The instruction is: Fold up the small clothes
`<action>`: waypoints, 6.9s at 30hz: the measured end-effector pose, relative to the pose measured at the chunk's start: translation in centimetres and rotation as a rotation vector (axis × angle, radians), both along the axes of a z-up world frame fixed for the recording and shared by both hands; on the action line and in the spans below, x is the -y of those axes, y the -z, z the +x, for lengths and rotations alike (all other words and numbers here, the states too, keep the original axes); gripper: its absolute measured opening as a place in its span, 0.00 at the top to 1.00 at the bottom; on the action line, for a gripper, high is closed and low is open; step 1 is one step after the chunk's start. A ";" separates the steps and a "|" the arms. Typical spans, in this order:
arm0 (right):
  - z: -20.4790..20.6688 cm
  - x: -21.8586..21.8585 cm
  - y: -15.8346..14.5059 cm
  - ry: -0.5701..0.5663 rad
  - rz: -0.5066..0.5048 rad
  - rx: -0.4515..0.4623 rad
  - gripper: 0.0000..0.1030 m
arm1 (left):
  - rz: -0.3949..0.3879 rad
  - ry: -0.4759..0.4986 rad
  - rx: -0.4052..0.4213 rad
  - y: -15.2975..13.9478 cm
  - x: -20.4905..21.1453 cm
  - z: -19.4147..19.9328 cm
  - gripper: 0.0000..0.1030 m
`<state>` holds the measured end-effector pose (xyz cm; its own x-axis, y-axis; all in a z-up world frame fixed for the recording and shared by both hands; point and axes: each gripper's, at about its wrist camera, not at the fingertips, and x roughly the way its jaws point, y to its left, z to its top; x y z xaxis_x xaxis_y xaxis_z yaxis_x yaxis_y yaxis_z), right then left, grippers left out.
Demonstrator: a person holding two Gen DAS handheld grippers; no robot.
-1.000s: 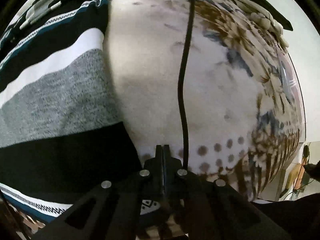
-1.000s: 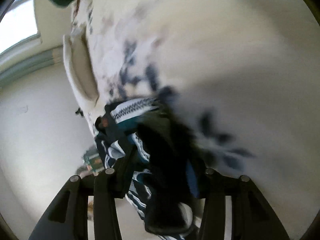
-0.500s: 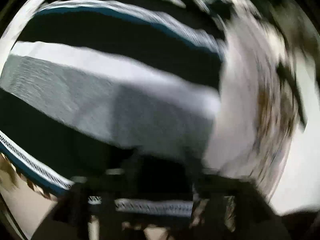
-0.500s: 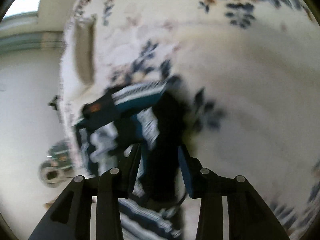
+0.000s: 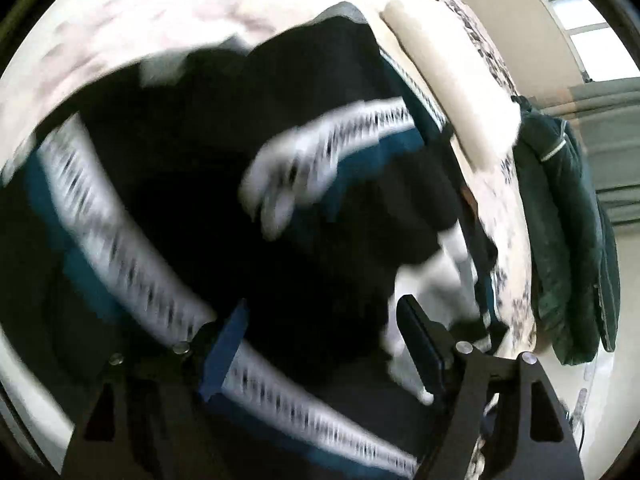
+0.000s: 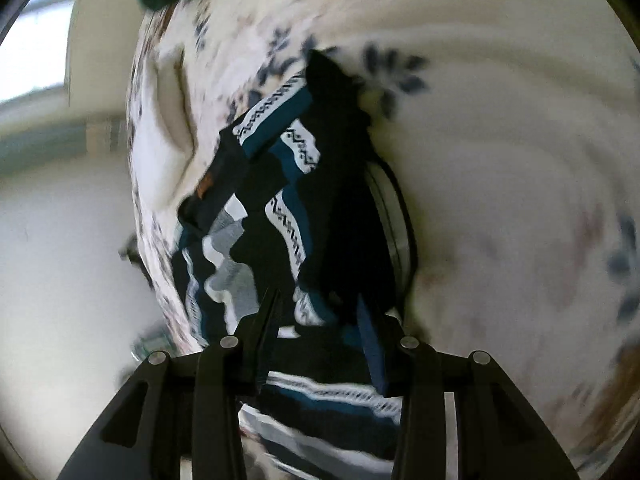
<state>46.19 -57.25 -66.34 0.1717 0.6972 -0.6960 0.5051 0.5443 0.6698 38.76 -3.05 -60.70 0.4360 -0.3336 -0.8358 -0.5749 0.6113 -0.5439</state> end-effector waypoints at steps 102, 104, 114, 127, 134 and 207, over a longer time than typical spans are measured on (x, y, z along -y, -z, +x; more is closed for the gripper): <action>3.9 -9.4 3.1 -0.432 -0.378 -0.046 0.62 | 0.501 0.478 0.010 1.8 -2.0 5.0 0.00; 3.8 -9.1 2.3 -0.412 -0.370 -0.050 0.62 | 0.486 0.479 -0.009 1.2 -2.1 5.1 0.00; -0.5 0.0 -6.3 -0.271 -0.210 0.048 0.50 | 0.592 0.438 0.016 -9.3 2.4 -4.2 0.00; -6.0 13.0 -6.2 -0.315 -0.272 -0.045 0.50 | 0.444 0.815 -0.266 -3.6 30.0 -24.7 0.00; -3.1 15.1 -4.2 -0.346 -0.283 -0.026 0.50 | 0.596 0.865 -0.338 1.1 36.1 -28.2 0.43; -8.1 -36.2 -5.1 -0.755 -0.277 -0.010 0.48 | 0.109 0.091 -0.237 -2.5 -15.8 -33.6 0.49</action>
<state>38.07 -21.06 -61.21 -0.2843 0.4246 -0.8596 -0.0601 0.8869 0.4580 5.20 12.79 -58.22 0.1968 -0.2648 -0.9440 -0.6182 0.7138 -0.3291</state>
